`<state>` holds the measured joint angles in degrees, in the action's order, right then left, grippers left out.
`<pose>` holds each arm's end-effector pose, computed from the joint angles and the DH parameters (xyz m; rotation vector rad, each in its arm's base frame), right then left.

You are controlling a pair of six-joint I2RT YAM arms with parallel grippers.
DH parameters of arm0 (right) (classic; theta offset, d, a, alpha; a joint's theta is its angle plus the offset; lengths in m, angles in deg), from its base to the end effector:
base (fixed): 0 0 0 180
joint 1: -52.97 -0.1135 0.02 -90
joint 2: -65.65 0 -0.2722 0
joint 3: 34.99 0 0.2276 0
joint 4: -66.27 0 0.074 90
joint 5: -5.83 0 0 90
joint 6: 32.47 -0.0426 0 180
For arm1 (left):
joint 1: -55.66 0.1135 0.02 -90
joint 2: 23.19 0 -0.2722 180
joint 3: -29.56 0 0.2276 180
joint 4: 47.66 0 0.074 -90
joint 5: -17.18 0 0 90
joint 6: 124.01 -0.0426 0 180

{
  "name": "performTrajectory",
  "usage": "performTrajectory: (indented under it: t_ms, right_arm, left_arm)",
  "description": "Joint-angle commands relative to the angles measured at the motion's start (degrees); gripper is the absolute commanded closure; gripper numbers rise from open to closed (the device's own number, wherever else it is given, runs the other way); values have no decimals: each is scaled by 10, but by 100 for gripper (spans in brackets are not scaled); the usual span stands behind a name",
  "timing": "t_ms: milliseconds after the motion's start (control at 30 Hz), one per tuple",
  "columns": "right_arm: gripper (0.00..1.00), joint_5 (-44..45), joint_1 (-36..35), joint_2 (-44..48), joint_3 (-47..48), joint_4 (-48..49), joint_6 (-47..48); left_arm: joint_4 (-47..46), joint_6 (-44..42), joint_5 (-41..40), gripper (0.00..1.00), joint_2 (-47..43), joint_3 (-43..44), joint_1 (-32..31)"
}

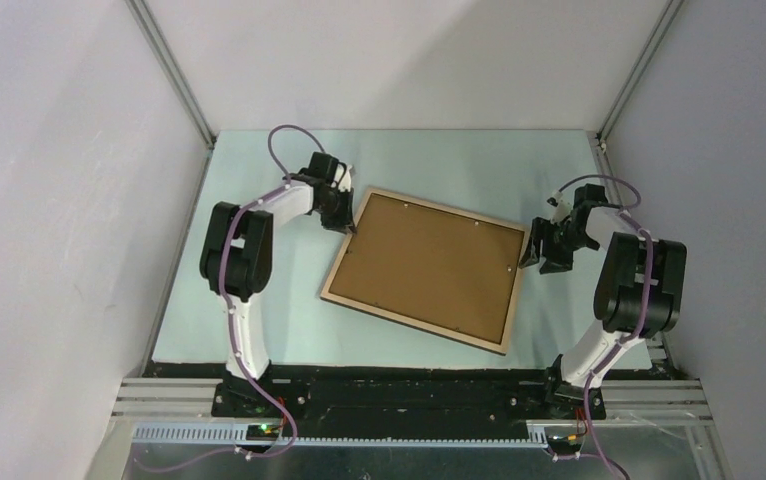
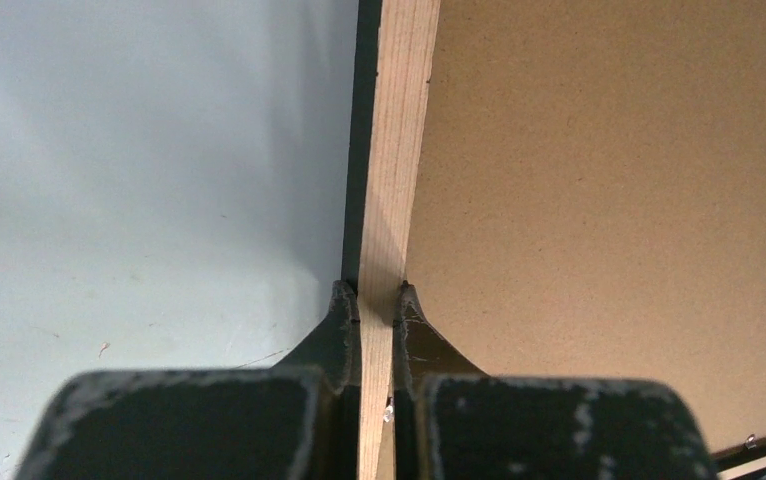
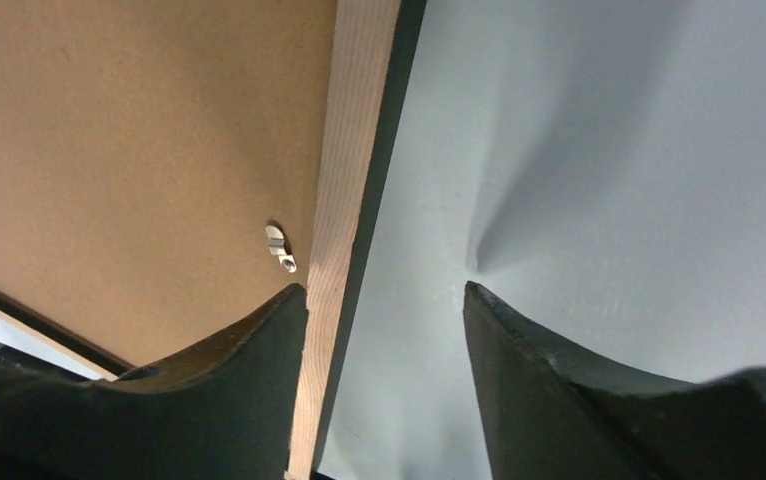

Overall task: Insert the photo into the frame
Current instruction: Adjust the photo frame at the center of the board.

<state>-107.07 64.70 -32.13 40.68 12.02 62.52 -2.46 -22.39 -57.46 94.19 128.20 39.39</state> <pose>0.2916 -0.0436 0.1875 0.0971 2.8047 0.5134 0.3916 -0.1261 0.1787 0.1952 2.7145 -0.5077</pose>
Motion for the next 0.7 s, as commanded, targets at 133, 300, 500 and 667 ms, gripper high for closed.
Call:
performTrajectory:
  t_ms: [133, 300, 500, 667]
  right_arm:
    - [44, -19, -21, -66, 67, 19, -26]
    - [49, -16, -39, -90, 92, 18, -28]
    - [69, -14, -46, -118, 120, 12, -28]
    - [88, -21, -46, -131, 146, 11, -30]
  left_arm:
    - [-1, 45, 10, 100, -31, -63, 12]
    - [-11, 49, 12, 100, -45, -87, 13]
    - [-18, 59, 17, 100, -60, -115, 14]
    - [-25, 65, 14, 100, -75, -138, 15]
